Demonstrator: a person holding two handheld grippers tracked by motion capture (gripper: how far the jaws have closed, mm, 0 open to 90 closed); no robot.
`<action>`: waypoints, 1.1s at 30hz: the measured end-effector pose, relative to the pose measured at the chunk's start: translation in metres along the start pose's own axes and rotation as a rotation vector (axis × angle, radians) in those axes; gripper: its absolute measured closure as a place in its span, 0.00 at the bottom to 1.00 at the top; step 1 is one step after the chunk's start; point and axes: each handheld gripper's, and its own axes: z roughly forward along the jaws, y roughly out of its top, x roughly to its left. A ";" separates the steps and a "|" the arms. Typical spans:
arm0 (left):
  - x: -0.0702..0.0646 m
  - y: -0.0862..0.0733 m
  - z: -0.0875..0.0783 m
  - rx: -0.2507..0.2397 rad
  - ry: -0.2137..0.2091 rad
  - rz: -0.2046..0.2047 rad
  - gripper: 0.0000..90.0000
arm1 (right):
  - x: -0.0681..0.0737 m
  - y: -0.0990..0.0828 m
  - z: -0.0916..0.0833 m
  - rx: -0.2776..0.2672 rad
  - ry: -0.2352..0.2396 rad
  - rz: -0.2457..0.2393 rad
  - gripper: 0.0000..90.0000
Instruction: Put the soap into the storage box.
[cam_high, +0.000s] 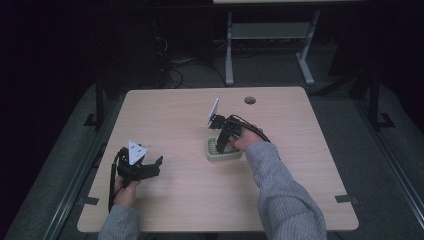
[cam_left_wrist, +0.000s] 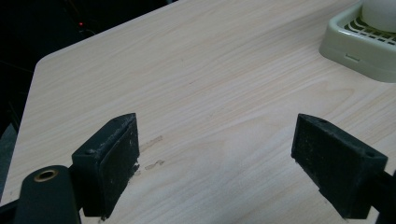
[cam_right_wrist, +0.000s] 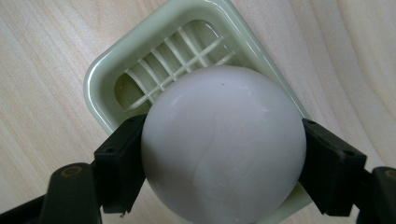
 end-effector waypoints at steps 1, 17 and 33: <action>0.000 0.000 0.000 0.000 0.000 0.000 0.16 | 0.000 0.000 0.000 0.000 0.002 0.000 0.26; 0.000 0.000 0.000 -0.001 0.001 0.000 0.17 | -0.002 -0.005 -0.014 -0.041 0.013 0.014 0.22; -0.001 0.000 -0.001 0.003 0.002 0.005 0.17 | -0.005 -0.020 -0.032 -0.087 0.024 0.045 0.21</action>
